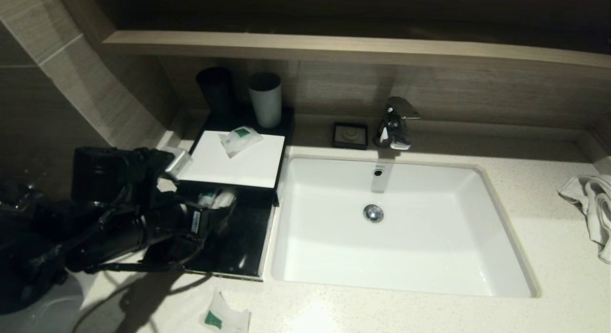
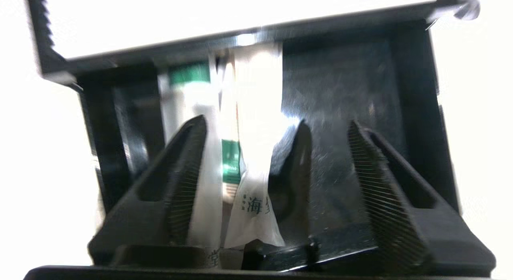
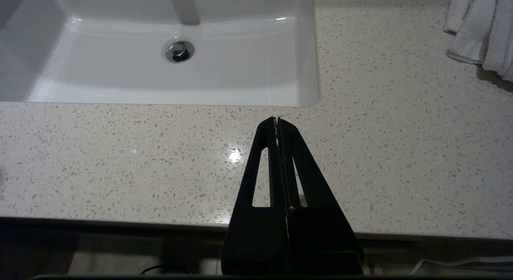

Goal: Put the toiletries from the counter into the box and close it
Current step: Place the bathroom toiletry into the drawer, then pick up the bathroom toiletry

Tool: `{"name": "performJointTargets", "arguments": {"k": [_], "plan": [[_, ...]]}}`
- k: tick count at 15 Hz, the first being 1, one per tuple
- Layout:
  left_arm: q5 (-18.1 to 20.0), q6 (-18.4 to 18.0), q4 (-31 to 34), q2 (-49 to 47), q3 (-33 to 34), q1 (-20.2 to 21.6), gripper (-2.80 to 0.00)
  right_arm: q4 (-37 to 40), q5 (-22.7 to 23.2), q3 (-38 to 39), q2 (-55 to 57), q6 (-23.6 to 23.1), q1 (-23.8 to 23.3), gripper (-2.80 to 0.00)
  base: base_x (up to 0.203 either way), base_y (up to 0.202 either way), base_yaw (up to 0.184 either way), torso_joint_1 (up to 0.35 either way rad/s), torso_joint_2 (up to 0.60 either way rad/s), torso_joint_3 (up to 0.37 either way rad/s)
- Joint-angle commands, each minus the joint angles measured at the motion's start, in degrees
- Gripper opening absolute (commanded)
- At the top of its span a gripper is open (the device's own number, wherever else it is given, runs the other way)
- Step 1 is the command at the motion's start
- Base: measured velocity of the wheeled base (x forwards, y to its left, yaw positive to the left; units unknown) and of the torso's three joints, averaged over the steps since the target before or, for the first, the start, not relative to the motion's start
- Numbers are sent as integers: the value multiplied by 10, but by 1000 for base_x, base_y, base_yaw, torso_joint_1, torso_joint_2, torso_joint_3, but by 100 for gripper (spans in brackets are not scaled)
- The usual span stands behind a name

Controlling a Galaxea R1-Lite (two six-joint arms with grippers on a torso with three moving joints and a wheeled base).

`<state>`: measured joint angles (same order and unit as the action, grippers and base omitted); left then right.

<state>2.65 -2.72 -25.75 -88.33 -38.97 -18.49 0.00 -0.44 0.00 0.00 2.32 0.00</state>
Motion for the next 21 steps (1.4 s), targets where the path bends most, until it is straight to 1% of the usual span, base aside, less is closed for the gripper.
{"name": "performJointTargets", "arguments": {"k": [1,2,3,8,11,17,19,21], "plan": [[-1,1,1,42,0,0,0,0,0,0,1,1,0,-280,0,0,0,0,0,0],[-4,1,2,54,1,0,0,0,0,0,1,1,0,-280,0,0,0,0,0,0],[-5,1,4,65,2,0,-280,0,0,0,1,1,0,-280,0,0,0,0,0,0],[-6,2,13,91,-1,-1,-280,0,0,0,1,1,0,-280,0,0,0,0,0,0],[-6,2,12,82,-17,0,-280,0,0,0,1,1,0,-280,0,0,0,0,0,0],[-20,17,5,3,-87,0,-280,0,0,0,1,1,0,-280,0,0,0,0,0,0],[-21,17,-10,-24,-97,0,-280,0,0,0,1,0,0,-280,0,0,0,0,0,0],[-24,16,-46,-50,-96,0,-280,0,0,0,1,0,0,-280,0,0,0,0,0,0]]}}
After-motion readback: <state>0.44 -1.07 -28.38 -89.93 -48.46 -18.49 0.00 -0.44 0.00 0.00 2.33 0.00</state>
